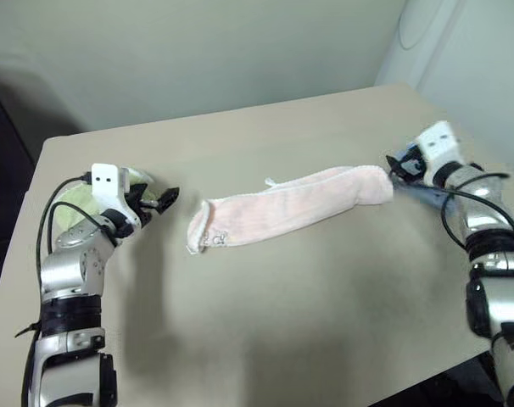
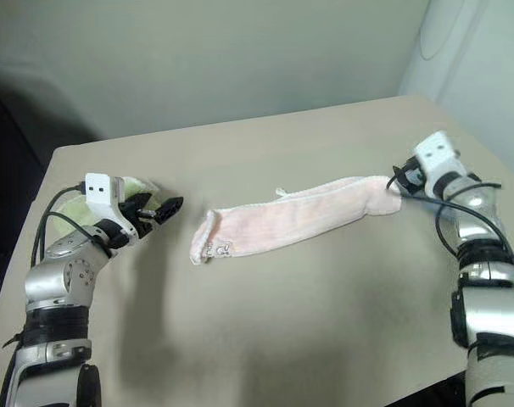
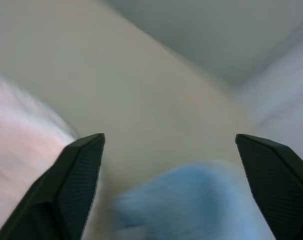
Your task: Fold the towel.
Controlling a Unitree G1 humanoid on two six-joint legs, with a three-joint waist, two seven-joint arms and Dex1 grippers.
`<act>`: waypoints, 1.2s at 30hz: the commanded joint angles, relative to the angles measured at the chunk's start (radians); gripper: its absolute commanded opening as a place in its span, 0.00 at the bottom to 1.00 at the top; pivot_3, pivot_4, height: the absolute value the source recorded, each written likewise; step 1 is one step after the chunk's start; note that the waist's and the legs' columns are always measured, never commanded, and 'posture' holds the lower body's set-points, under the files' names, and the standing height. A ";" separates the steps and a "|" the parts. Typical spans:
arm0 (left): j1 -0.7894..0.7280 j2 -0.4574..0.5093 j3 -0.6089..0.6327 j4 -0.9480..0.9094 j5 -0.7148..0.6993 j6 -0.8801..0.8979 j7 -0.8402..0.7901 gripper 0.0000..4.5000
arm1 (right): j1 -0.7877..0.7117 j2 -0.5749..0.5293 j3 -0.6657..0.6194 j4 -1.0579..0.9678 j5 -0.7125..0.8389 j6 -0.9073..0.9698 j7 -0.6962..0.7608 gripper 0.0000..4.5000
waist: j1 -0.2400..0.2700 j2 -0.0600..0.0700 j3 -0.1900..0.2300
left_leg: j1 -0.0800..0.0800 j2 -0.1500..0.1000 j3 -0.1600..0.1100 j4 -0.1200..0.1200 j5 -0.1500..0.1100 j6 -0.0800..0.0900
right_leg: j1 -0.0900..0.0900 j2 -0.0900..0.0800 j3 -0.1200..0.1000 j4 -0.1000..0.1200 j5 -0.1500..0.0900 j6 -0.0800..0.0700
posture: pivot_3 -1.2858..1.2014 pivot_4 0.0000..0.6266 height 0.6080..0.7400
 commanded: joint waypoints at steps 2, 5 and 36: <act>0.055 0.024 -0.032 -0.192 -0.064 0.026 -0.111 1.00 | 0.106 0.056 -0.270 -0.350 0.375 0.591 -0.102 0.99 | 0.002 0.000 0.000 | 0.000 -0.001 0.000 0.001 0.001 -0.001 | 0.000 0.001 -0.001 0.000 0.000 0.000 | 0.52 0.24 0.99; 0.085 0.046 -0.074 -0.239 -0.070 0.028 -0.181 1.00 | 0.158 0.117 -0.389 -0.461 0.497 0.793 -0.226 0.99 | 0.004 0.000 0.000 | 0.001 -0.001 0.000 0.002 0.001 -0.001 | 0.000 0.001 0.000 0.001 0.000 0.000 | 0.52 0.24 0.99; 0.255 0.126 -0.260 -0.298 0.043 -0.020 -0.354 1.00 | -0.088 0.254 -0.597 0.189 0.568 0.600 -0.505 0.96 | -0.014 -0.007 -0.004 | 0.006 -0.003 -0.001 0.007 -0.007 0.009 | 0.002 0.000 0.003 0.005 0.000 0.000 | 0.52 0.24 0.99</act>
